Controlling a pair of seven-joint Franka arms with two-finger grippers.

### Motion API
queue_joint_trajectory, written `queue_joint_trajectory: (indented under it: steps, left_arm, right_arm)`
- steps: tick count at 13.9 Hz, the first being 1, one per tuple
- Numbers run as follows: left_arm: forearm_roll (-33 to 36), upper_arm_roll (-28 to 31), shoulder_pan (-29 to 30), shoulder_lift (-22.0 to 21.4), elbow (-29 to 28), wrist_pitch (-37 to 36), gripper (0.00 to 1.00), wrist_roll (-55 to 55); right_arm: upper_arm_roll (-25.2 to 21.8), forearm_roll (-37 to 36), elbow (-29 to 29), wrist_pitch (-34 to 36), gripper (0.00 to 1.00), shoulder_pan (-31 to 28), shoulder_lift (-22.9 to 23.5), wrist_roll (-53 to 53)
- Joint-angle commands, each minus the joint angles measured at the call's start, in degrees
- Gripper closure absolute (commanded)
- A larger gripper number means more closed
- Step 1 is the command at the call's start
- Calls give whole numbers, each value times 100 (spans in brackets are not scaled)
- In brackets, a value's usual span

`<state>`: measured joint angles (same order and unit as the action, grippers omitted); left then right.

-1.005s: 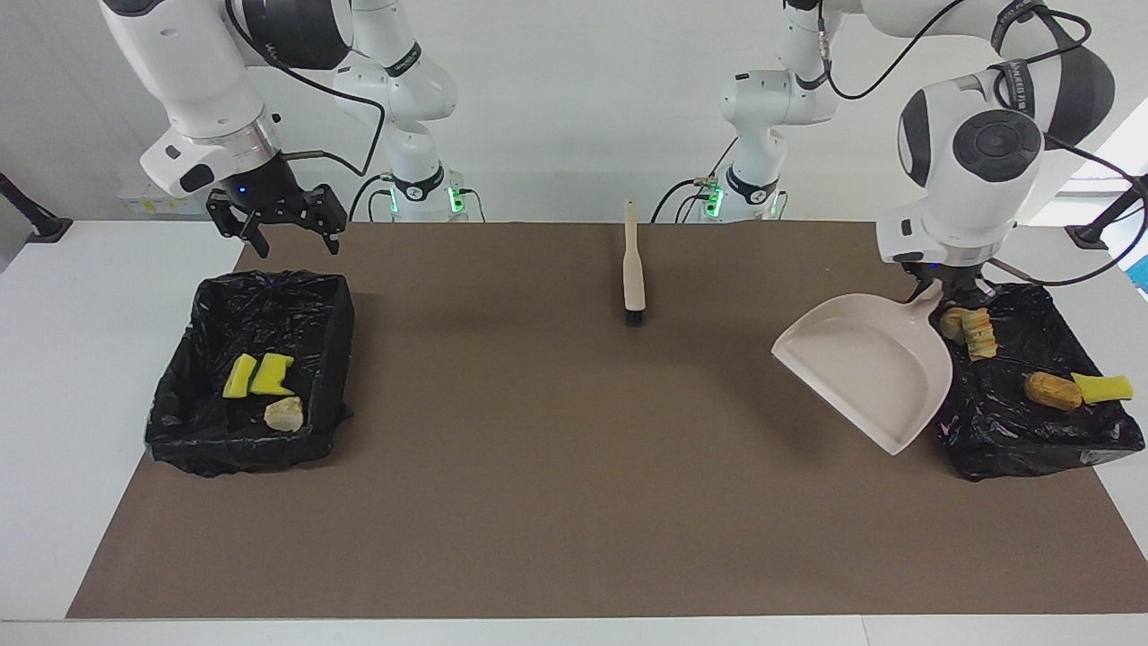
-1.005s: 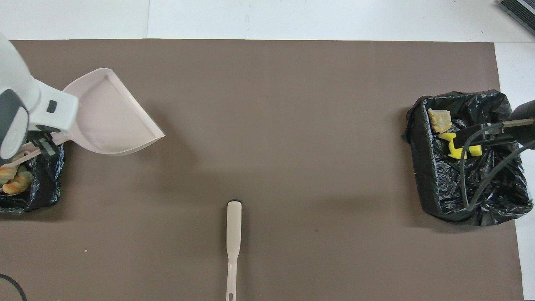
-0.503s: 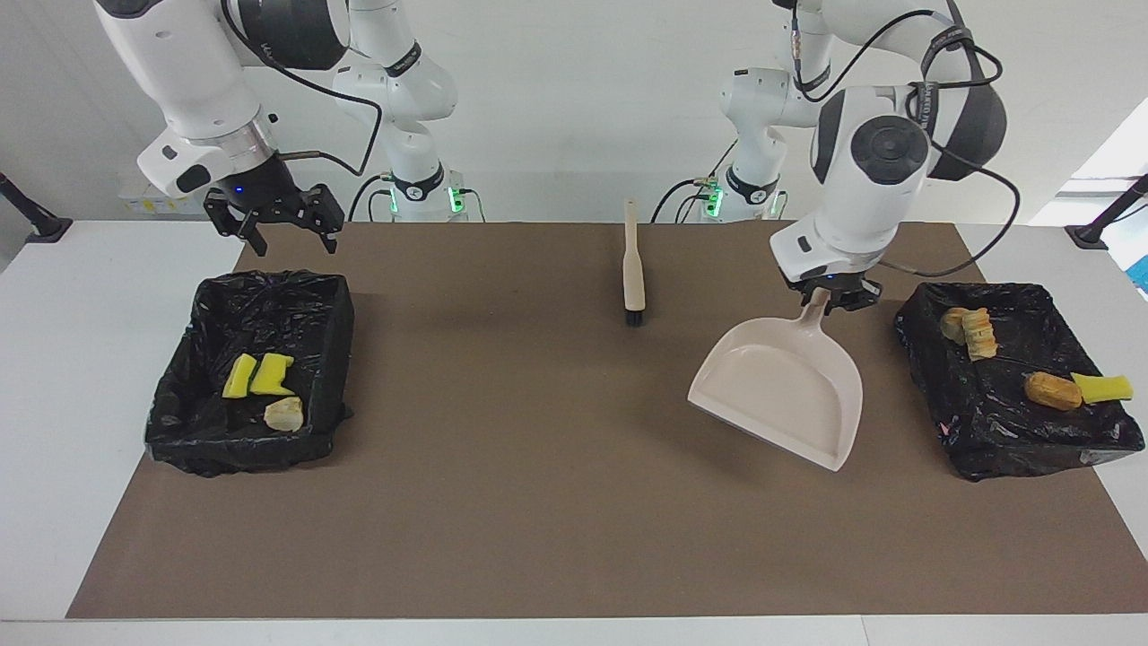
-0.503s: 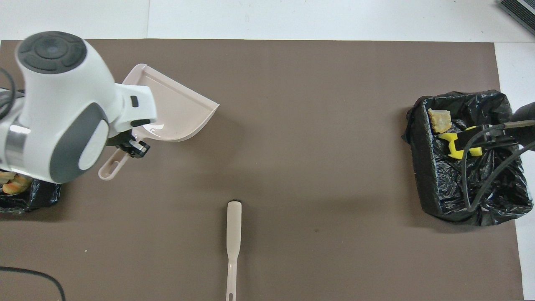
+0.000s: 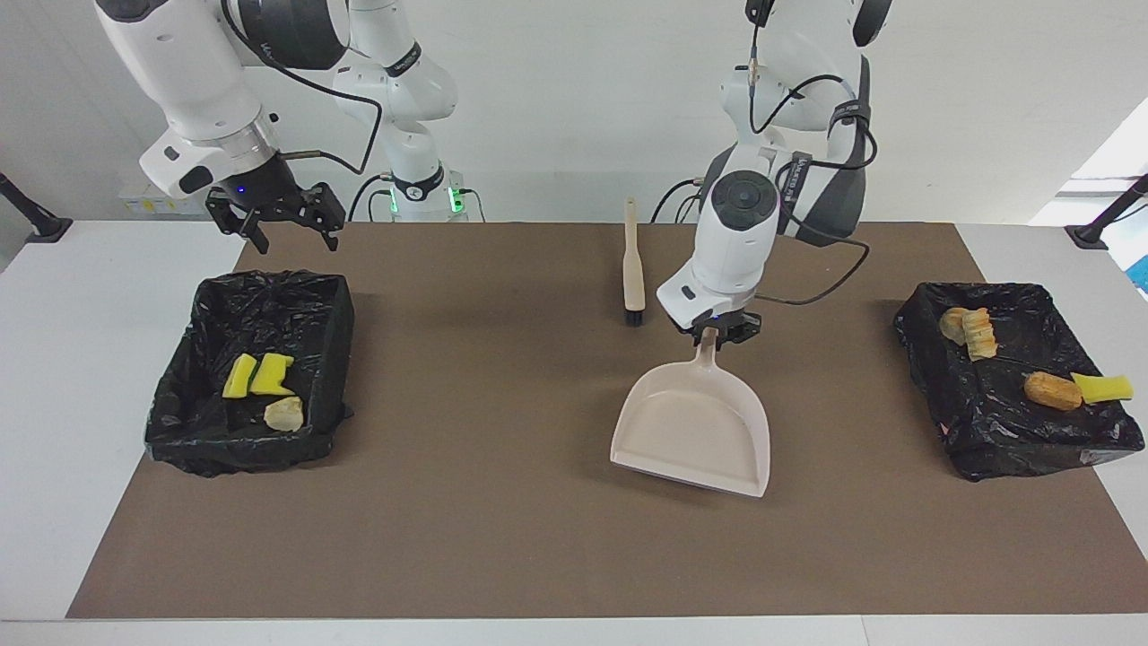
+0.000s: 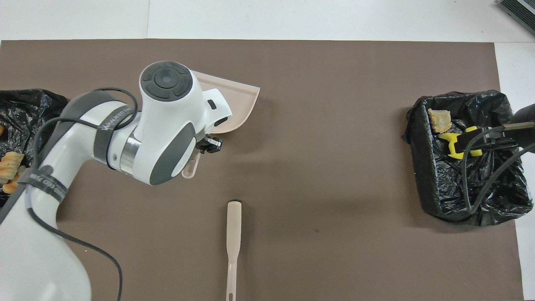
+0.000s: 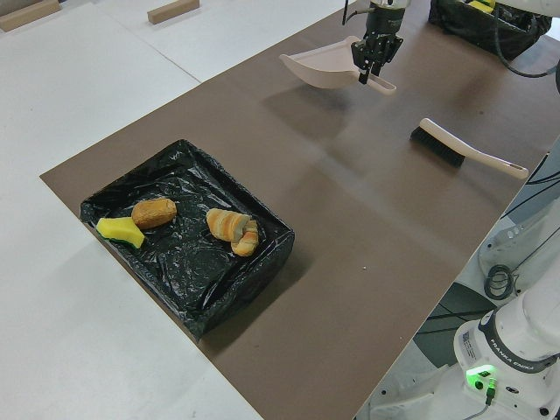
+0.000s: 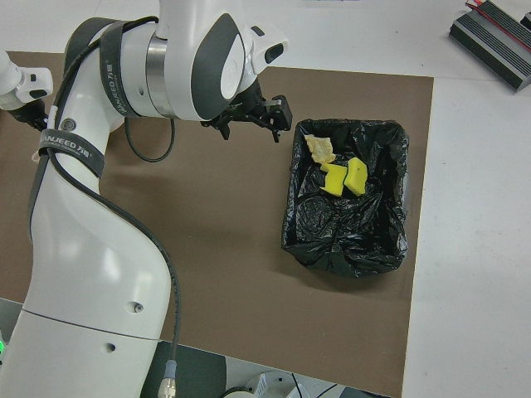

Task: Sweep and dump trash in bin
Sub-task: 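Bring the empty dustpan back to the table center with the left gripper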

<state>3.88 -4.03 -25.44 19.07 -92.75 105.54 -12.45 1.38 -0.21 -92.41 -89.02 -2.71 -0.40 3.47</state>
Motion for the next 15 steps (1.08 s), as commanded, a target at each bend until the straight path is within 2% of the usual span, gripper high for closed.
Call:
queue_joint_trajectory:
  steps: [1,3,6,10,15]
  left_arm:
    - [-202,113,-267,62,29,230,100,-292]
    - [-247,113,-383,299,160,317,100,-764]
    - [-238,130,-619,422,178,371,100,-1039]
    - [-256,113,-856,896,582,362,100,-1548]
    - [-458,113,-910,906,556,423,100,-1602]
  right_arm:
    - [20,48,-119,60,0,-81,-127,-84]
    - [20,39,-119,60,0,-81,-127,-110]
    - [11,21,-128,183,0,-81,-136,-110]
    - [20,13,-119,183,0,-72,-136,-93]
    - [20,13,-137,254,0,-64,-171,-84]
